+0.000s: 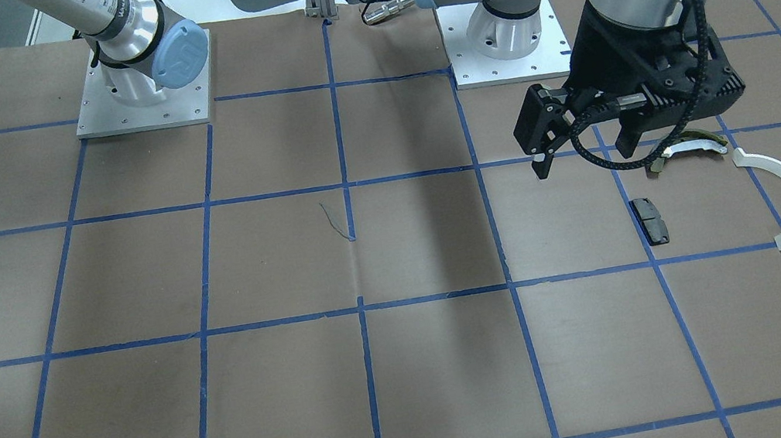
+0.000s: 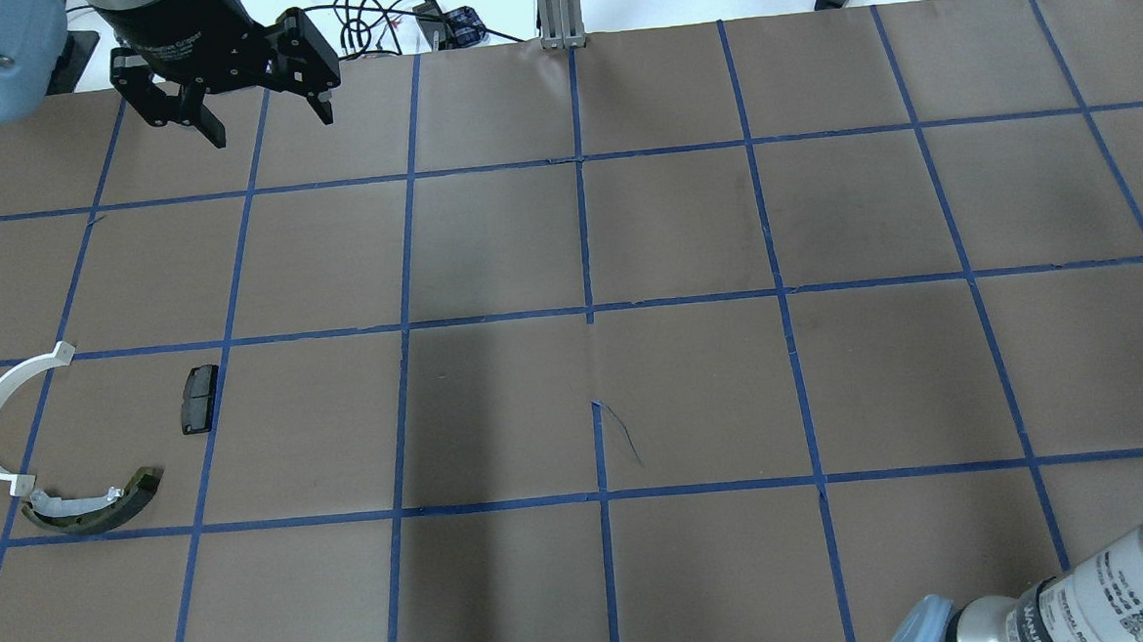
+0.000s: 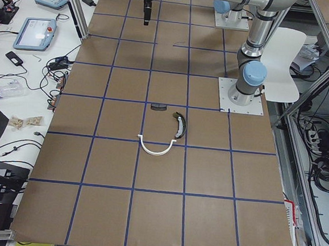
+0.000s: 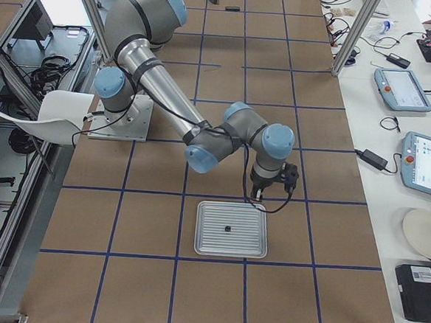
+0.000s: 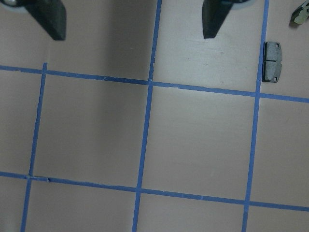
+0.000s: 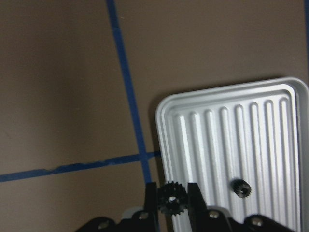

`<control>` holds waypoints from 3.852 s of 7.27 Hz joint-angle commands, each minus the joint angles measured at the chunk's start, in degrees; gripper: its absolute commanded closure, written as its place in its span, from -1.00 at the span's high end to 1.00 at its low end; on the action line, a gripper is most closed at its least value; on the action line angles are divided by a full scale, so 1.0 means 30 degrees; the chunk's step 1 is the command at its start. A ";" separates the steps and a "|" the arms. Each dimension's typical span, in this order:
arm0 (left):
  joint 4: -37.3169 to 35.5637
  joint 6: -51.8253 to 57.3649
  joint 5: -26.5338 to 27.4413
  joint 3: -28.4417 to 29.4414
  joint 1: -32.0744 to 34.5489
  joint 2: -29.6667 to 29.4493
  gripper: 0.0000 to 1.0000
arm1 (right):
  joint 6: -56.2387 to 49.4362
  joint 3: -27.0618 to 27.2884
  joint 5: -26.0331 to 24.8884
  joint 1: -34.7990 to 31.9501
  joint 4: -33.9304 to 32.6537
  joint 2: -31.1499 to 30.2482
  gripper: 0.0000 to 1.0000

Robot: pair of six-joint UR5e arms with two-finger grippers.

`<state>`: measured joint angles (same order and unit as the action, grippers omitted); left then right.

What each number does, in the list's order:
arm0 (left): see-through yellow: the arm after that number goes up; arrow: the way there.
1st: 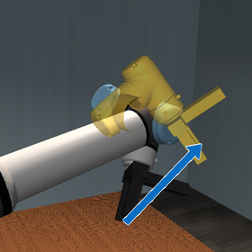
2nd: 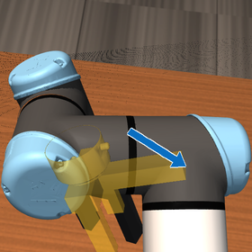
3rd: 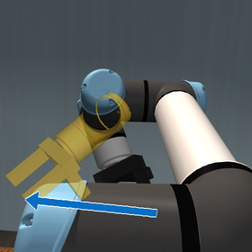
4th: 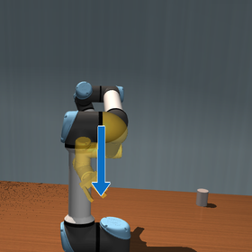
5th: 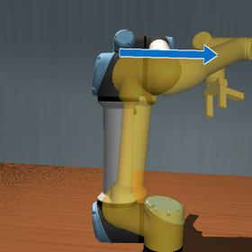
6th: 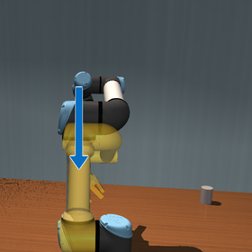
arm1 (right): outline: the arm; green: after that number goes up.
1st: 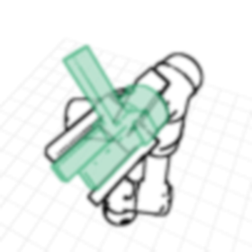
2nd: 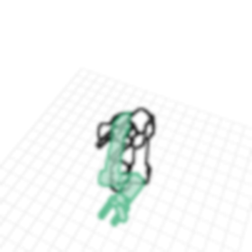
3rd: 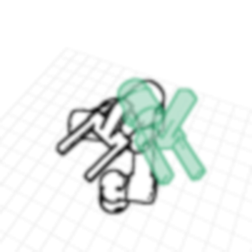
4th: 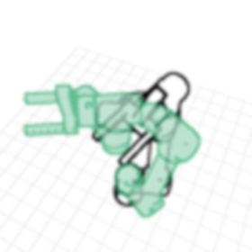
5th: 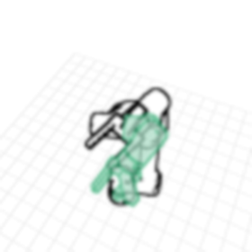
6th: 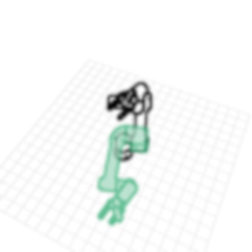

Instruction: Place bearing gear from tray to pile

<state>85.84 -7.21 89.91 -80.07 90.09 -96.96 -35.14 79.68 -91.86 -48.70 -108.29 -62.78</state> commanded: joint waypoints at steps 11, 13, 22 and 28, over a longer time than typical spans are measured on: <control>0.0010 -0.0028 0.0029 -0.0029 0.0000 0.0005 1.00 | 1.6930 0.4752 0.0268 -1.9386 -0.2918 -0.0987 -1.00; -0.0019 0.0001 0.0030 -0.0029 -0.0029 0.0005 1.00 | 1.7975 0.5109 0.1578 -2.0325 -0.3860 -0.0638 -1.00; -0.5331 -0.0870 -0.0615 -0.4204 0.1016 -0.2924 1.00 | 1.9422 0.6545 0.1264 -2.1186 -0.5538 -0.0831 0.87; -1.4346 -0.8580 0.1112 -0.8788 0.7520 -0.5353 1.00 | 0.8221 0.6575 0.1264 -0.8048 0.0266 -0.5263 0.88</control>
<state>43.26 -30.20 91.49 -106.10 108.18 -111.63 -2.72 99.42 -88.06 -81.78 -108.45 -77.61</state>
